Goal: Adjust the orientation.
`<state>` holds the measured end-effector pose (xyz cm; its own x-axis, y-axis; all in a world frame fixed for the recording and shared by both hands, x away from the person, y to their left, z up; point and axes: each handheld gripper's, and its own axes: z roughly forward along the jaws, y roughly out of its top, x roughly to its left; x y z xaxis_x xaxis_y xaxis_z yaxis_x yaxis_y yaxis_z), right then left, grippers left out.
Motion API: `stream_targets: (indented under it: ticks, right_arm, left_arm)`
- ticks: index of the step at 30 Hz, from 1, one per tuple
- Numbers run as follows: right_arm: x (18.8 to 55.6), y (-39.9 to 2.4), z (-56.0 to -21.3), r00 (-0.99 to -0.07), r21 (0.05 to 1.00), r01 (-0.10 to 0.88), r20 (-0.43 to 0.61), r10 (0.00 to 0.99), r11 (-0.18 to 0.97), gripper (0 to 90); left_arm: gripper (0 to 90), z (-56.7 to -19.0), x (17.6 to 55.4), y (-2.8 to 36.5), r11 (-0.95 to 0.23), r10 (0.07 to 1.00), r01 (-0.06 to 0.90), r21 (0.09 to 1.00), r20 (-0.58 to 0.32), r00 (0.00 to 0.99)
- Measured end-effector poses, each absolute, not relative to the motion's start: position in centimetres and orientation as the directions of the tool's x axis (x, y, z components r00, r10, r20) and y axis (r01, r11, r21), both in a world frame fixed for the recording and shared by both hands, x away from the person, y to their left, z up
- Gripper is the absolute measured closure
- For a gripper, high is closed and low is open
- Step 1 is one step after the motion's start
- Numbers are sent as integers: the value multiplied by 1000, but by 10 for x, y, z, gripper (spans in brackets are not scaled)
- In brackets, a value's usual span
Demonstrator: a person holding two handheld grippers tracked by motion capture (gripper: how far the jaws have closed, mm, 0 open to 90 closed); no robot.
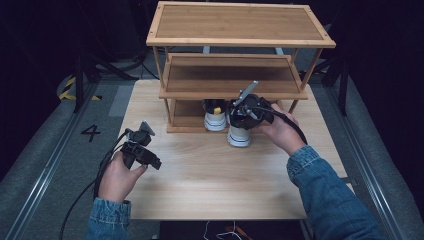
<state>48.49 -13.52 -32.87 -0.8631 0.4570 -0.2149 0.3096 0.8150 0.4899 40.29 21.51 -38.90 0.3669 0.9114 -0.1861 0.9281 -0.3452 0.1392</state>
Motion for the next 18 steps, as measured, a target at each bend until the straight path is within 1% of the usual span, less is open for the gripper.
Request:
stream_targets:
  ticks: [3, 4, 5, 6, 7, 8, 10, 12, 16, 18]
  right_arm:
    - [477, -141, -321, -855, 522, 313, -209, 475, 793, 498]
    - [468, -147, -314, -849, 548, 334, -179, 497, 767, 552]
    - [468, -147, -314, -849, 548, 334, -179, 497, 767, 552]
    - [462, -150, -312, -854, 549, 348, -149, 499, 760, 588]
    - [458, -151, -313, -855, 539, 352, -147, 497, 765, 614]
    - [458, -151, -313, -855, 539, 352, -147, 497, 765, 614]
    - [450, -153, -321, -858, 512, 368, -134, 495, 776, 696]
    - [447, -154, -327, -855, 514, 373, -134, 502, 772, 737]
    - [448, -152, -347, -848, 492, 388, -142, 511, 780, 806]
    - [452, -151, -356, -845, 474, 403, -136, 517, 783, 814]
  left_arm:
    - [371, -389, 406, 210, -356, 907, 924, 140, -186, 378]
    - [372, -389, 408, 206, -365, 903, 921, 140, -186, 386]
    - [371, -389, 408, 206, -365, 903, 921, 140, -186, 386]
    - [371, -388, 411, 202, -376, 899, 916, 137, -186, 397]
    - [371, -388, 412, 200, -383, 897, 914, 135, -183, 403]
    - [371, -388, 412, 200, -383, 897, 914, 135, -183, 403]
    - [372, -387, 414, 196, -391, 893, 910, 136, -184, 411]
    - [372, -387, 416, 194, -394, 891, 909, 136, -185, 414]
    - [373, -389, 419, 190, -406, 887, 904, 132, -180, 425]
    - [373, -390, 419, 190, -411, 886, 903, 126, -180, 428]
